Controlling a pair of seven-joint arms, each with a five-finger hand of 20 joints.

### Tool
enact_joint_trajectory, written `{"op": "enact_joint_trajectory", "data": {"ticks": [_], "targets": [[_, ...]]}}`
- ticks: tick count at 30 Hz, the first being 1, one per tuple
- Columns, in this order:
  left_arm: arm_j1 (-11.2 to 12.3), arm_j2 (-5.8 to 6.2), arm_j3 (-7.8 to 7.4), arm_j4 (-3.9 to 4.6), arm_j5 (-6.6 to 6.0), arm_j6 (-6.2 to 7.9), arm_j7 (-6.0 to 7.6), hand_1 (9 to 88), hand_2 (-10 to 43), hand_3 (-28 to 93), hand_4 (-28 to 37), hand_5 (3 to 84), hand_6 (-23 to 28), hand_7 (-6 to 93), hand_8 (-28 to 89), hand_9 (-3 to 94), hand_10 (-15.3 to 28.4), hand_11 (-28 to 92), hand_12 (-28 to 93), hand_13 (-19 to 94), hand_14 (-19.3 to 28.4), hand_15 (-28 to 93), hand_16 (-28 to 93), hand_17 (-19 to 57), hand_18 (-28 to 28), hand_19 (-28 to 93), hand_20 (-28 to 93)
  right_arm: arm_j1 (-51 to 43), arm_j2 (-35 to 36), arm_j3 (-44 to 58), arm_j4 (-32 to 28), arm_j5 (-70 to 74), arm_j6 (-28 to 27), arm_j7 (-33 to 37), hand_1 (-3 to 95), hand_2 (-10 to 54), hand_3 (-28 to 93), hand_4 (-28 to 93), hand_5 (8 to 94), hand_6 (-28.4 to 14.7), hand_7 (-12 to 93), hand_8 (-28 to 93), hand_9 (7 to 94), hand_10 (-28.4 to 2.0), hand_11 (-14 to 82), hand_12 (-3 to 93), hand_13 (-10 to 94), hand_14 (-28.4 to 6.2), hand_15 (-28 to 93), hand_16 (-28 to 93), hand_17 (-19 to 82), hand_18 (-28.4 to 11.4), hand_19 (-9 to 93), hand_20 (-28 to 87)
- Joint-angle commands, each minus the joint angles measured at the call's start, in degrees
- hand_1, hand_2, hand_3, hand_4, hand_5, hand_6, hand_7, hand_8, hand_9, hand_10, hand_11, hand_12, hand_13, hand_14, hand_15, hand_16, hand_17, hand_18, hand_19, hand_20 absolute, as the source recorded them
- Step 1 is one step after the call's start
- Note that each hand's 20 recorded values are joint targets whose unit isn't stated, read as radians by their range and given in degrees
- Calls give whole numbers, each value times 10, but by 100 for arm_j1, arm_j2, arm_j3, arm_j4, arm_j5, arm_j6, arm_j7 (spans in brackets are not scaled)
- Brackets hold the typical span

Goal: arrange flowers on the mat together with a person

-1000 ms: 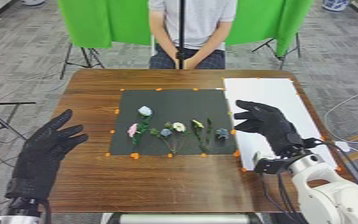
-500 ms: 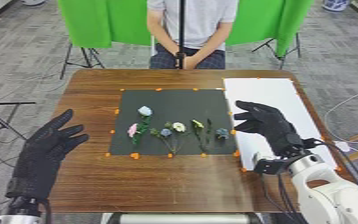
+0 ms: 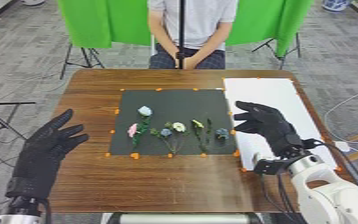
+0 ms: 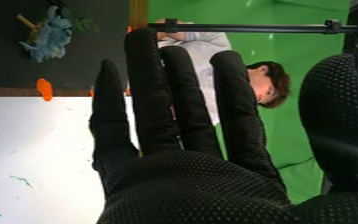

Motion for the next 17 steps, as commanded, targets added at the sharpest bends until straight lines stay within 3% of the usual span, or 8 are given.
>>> {"op": "enact_joint_trajectory", "data": {"ticks": [1,17], "targets": [[28,-71,-24,-15,52,-23,-119,208,47,777,-283,334,63,152,-108,349,201,253,111,255,279,530,-98,-80,252,520,92,-84,-27,-23,-53,4,47,-6,250,33,761,-265,499,-10,135,-114,508,-179,162,154,436,-178,519,107,98,-234,566,159],[-6,-120,25,15,53,-36,-182,205,48,779,-283,338,69,157,-109,347,202,260,109,252,281,536,-101,-89,260,512,79,-127,-41,-39,-50,31,85,-18,250,35,760,-265,501,-10,134,-114,509,-179,164,154,437,-178,521,107,98,-234,567,160]]}}
